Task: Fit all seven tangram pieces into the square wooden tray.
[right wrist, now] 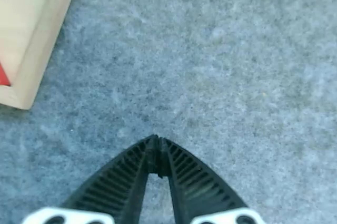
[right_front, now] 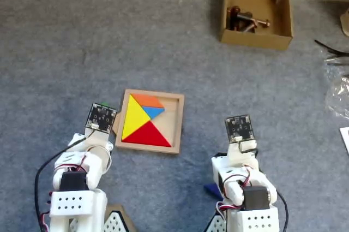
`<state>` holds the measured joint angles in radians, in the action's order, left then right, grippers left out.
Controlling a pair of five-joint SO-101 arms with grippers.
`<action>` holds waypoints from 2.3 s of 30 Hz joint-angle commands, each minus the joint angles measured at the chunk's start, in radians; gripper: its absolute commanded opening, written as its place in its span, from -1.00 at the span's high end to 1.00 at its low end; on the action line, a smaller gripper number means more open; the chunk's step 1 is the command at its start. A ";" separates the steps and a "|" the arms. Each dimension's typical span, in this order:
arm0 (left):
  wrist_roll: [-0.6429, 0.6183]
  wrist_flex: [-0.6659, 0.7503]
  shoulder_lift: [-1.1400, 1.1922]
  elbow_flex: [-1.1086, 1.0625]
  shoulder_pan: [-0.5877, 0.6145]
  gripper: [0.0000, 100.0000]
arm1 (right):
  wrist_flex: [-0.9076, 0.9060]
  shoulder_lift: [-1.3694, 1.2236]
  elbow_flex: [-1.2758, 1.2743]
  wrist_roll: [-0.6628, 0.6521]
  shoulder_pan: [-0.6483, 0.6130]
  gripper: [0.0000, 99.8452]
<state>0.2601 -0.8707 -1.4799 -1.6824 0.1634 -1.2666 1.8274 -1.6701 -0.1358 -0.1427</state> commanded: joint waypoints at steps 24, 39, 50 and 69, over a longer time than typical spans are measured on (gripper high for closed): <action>0.008 -0.006 -0.015 -0.022 -0.012 0.99 | 0.312 0.002 -0.024 -0.307 0.407 0.98; 0.008 -0.006 -0.015 -0.022 -0.012 0.99 | 0.064 -0.381 0.490 -0.308 0.404 0.98; 0.008 -0.006 -0.015 -0.022 -0.012 0.99 | -0.269 -1.006 1.015 -0.437 0.375 0.98; 0.008 -0.006 -0.015 -0.022 -0.012 0.99 | -0.479 -1.069 0.788 -0.888 -0.068 0.98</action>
<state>0.2601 -0.8707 -1.4799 -1.6824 0.1634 -1.7300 0.7595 -0.8585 -0.9597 -0.1488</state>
